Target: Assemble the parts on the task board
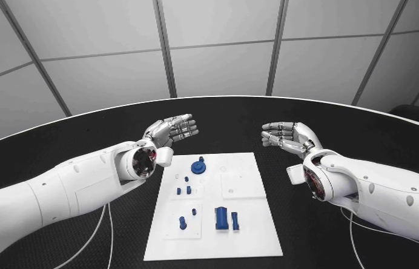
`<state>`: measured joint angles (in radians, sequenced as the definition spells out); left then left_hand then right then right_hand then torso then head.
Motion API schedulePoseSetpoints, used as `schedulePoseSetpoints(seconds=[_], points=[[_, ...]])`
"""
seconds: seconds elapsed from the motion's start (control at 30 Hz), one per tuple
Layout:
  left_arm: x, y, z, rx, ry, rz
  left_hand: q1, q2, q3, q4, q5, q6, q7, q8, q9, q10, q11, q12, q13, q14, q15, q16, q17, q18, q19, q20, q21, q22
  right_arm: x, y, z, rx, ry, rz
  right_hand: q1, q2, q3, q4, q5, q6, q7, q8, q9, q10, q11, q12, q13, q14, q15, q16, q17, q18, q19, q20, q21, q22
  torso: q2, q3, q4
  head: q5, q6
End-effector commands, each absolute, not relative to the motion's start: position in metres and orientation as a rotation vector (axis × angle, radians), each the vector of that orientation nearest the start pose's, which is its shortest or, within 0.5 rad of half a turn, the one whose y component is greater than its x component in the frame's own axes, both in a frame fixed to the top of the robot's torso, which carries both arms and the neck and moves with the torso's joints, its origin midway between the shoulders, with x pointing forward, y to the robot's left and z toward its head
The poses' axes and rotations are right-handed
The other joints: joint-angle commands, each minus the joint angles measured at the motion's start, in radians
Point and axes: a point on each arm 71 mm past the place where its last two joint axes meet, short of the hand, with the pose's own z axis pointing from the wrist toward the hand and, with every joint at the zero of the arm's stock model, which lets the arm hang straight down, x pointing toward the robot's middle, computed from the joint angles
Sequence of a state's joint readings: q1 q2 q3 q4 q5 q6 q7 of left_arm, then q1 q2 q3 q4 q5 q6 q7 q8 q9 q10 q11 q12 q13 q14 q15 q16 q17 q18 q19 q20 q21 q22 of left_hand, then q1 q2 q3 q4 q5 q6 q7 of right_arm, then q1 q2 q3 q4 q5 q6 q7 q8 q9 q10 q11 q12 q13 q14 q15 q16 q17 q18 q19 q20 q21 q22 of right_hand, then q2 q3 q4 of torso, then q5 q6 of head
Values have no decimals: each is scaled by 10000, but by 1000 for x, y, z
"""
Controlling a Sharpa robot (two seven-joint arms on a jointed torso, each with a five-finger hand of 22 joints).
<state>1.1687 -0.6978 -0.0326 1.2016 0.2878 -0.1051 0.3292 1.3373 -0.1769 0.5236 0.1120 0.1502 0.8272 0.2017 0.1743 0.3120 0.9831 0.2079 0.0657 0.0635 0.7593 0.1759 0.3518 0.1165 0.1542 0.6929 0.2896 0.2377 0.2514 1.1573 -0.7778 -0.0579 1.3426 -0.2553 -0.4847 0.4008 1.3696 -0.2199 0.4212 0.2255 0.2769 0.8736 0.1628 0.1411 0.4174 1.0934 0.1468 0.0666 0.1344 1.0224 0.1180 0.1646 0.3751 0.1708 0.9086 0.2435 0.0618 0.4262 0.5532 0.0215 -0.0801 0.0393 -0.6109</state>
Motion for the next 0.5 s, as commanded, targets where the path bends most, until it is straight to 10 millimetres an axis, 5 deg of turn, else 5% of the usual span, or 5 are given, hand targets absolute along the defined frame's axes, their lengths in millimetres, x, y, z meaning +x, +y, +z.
schedulePoseSetpoints(seconds=[0.03,0.2,0.23,0.33,0.5], points=[[540,226,-223,-15056,13280,-15951,95,59,-131,15,14,-33,4,-69,-65,-133,6,-26,-8,-32,95,-233,-69,-44,117,1,-176,-145,521,-240,-211,9086,13525,12061,-9,116,-109,-9,-32,55,9,-98,-132,-11,107,-29,-339,-85,53,-259,-280,130,-201,99,-13,-567,-171,-50,-45,102,247],[543,221,-227,-15160,13042,-15737,110,87,-165,33,17,-5,72,-77,-98,-164,-11,-21,-5,-22,96,-348,-99,-51,172,0,-259,-220,528,-242,-211,9053,13345,11982,-11,174,-188,-23,-4,79,142,-177,-259,-1,132,-21,-599,186,114,-288,-458,153,-183,89,14,-1019,-231,-58,26,156,261],[543,223,-226,-15149,13067,-15759,-3975,1769,-5236,-1120,-1502,-8272,-2017,-1743,-3120,-9831,-2079,-657,-635,-7593,-1759,-3518,-1165,-1542,-6929,-2896,-2377,-2514,527,-242,-211,9057,13369,11996,-4106,2199,-4212,-2255,-2769,-8736,-1628,-1411,-4174,-3279,-1468,-666,-1344,-3002,-1180,-1646,-3751,-1708,-9086,-2435,-618,-4262,-155,-42,-18,116,254],[541,222,-227,-15116,13070,-15687,-4586,1769,-5236,-1120,-1502,-8272,-2017,-1743,-3120,-9831,-2079,-657,-635,-7593,-1759,-3518,-1165,-1542,-6929,-2896,-2377,-2514,525,-240,-212,9151,13316,12027,-4756,2199,-4212,-2255,-2769,-8736,-1628,-1411,-4174,-3801,-1468,-666,-1344,-10224,-1180,-1646,-3751,-1708,-9086,-2435,-618,-4262,-151,-53,32,85,245],[534,218,-229,-14886,13076,-15230,-6256,1769,-5236,-1120,-1502,-8272,-2017,-1743,-3120,-9831,-2079,-657,-635,-7593,-1759,-3518,-1165,-1542,-6929,-2896,-2377,-2514,513,-229,-215,9773,12994,12193,-6418,2199,-4212,-2255,-2769,-8736,-1628,-1411,-4174,-10934,-1468,-666,-1344,-10224,-1180,-1646,-3751,-1708,-9086,-2435,-618,-4262,-125,-121,357,-118,188]])
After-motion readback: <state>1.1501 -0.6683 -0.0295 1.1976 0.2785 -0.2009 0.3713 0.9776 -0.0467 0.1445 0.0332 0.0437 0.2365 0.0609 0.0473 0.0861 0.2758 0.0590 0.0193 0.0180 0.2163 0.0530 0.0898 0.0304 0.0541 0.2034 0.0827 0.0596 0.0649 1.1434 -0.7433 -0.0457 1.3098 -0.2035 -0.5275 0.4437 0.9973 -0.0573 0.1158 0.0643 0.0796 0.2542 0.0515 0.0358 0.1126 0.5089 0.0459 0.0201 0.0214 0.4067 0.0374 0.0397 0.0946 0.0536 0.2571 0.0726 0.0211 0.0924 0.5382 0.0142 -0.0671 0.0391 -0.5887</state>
